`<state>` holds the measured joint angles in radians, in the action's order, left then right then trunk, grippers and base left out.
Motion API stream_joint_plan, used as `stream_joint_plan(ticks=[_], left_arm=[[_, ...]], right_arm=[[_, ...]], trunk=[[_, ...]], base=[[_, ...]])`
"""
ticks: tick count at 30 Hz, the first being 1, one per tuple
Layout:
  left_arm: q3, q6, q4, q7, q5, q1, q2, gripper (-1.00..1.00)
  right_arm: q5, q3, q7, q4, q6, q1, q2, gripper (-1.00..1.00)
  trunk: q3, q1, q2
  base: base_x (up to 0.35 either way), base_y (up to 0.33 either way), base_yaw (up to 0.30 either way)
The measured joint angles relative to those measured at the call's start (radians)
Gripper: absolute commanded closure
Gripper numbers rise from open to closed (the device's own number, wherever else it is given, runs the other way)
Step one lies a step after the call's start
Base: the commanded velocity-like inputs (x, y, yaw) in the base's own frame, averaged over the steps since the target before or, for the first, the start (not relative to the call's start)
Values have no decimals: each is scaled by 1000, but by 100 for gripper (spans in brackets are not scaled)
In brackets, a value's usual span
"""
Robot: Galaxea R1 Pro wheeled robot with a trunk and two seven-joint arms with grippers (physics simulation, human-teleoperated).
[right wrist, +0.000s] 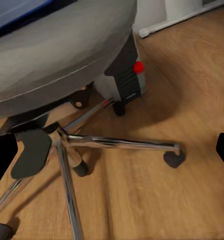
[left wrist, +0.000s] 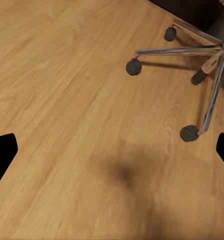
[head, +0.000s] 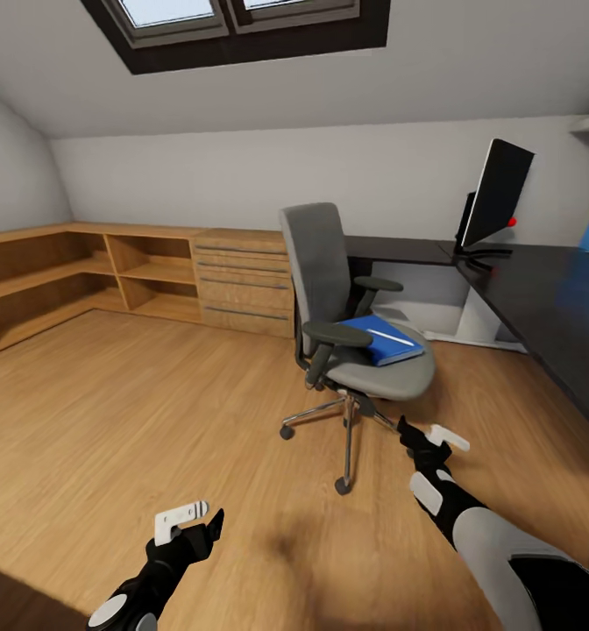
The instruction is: In the bedroom, organize the workspace by keeping the computer under the desk, ensuring the monitor is on the desk, placing the keyboard on the desk next to the monitor, placing the mouse on the desk next to the keyboard, moving the folder from the swivel chair onto the desk next to the mouse, stacking the notebook on top of the folder with the pen on top of the notebook, and positioning the swivel chair next to the desk.
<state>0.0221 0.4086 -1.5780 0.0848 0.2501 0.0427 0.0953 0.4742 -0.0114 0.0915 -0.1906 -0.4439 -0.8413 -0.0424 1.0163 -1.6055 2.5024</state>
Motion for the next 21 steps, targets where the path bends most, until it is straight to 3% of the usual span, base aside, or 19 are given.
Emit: stream_joint_plan(ticks=[3,9,10,12,16,21], left_arm=[[-1,0,0,0,0,0,0,-100],[-2,0,0,0,0,0,0,-100],[-3,0,0,0,0,0,-1,-100],[-4,0,0,0,0,0,-2,-100],[-5,0,0,0,0,0,-4,-100],[-5,0,0,0,1,0,-10,-100]], right_arm=[[74,0,-22,0,4,2,-6,-100],[150,-1,-32,0,12,2,-11,-100],[198,-2,-33,-1,41,2,-24,-100],[243,-2,-34,-4,88,2,-40,-100],[288,-2,-33,-10,111,2,-49,-100],[308,-3,-33,-11,117,2,-52,-100]], trunk=[[0,0,0],[0,0,0],[0,0,0],[0,0,0],[0,0,0],[0,0,0]], base=[[0,0,-114],[0,0,-29],[0,0,-2],[0,0,-1],[0,0,0],[0,0,0]])
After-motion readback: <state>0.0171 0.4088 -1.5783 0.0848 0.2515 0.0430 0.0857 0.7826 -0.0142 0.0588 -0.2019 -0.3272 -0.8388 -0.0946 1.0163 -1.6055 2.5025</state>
